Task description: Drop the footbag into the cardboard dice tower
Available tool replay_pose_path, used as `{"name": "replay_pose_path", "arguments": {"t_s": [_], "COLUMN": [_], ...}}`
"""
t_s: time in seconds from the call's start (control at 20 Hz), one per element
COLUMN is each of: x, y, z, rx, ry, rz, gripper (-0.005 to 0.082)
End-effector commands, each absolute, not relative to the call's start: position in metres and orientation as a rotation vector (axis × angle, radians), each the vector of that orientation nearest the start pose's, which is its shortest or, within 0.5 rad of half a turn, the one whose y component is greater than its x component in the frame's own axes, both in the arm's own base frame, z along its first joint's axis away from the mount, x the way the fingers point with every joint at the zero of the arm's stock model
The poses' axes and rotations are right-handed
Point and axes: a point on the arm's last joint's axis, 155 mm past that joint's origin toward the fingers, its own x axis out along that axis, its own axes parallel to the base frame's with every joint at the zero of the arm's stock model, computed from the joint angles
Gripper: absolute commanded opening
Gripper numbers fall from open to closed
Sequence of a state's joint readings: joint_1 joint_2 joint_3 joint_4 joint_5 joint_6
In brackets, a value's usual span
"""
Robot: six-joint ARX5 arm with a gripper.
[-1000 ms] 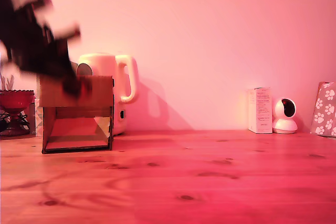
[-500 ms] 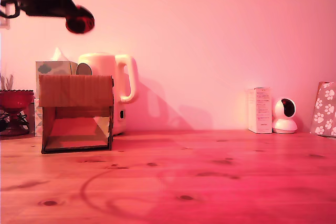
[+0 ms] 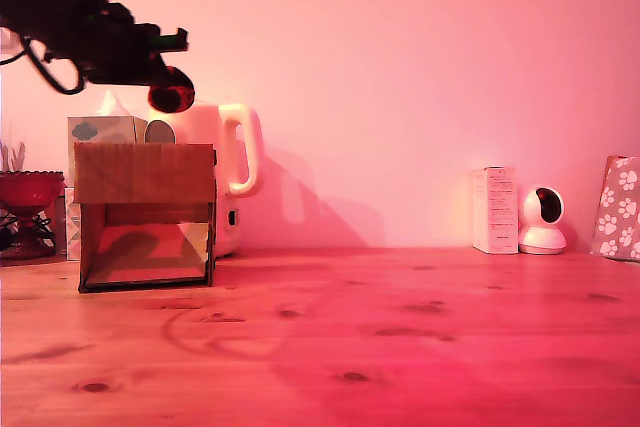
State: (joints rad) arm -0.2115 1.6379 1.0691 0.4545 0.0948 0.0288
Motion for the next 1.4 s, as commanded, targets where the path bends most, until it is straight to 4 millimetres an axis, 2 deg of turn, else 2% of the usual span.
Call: {"name": "replay_pose_path", "arguments": {"t_s": [0.0, 0.25, 0.45, 0.5, 0.55, 0.65, 0.7, 0.8, 1.1, 1.15, 1.2, 1.25, 1.3, 1.35], "x": [0.523, 0.547, 0.55, 0.55, 0.55, 0.55, 0.55, 0.55, 0.536, 0.53, 0.523, 0.517, 0.51, 0.504], "y": [-0.122, -0.106, -0.1, -0.099, -0.1, -0.101, -0.101, -0.101, -0.108, -0.109, -0.111, -0.113, -0.116, -0.116], "z": [0.252, 0.236, 0.232, 0.233, 0.234, 0.234, 0.232, 0.232, 0.234, 0.235, 0.236, 0.237, 0.241, 0.248], "rx": [0.041, 0.04, 0.039, 0.039, 0.038, 0.038, 0.039, 0.038, 0.041, 0.042, 0.045, 0.055, 0.07, 0.067], "ry": [0.107, 0.135, 0.142, 0.136, 0.134, 0.135, 0.142, 0.141, 0.202, 0.221, 0.244, 0.263, 0.275, 0.275], "rz": [-0.291, -0.255, -0.243, -0.242, -0.246, -0.253, -0.254, -0.253, -0.27, -0.274, -0.28, -0.293, -0.313, -0.318], "gripper": [0.0072, 0.0075, 0.0098, 0.0177, 0.0326, 0.0691, 0.0766, 0.0772, 0.0735, 0.0648, 0.0494, 0.0276, -0.0011, 0.0018]}}
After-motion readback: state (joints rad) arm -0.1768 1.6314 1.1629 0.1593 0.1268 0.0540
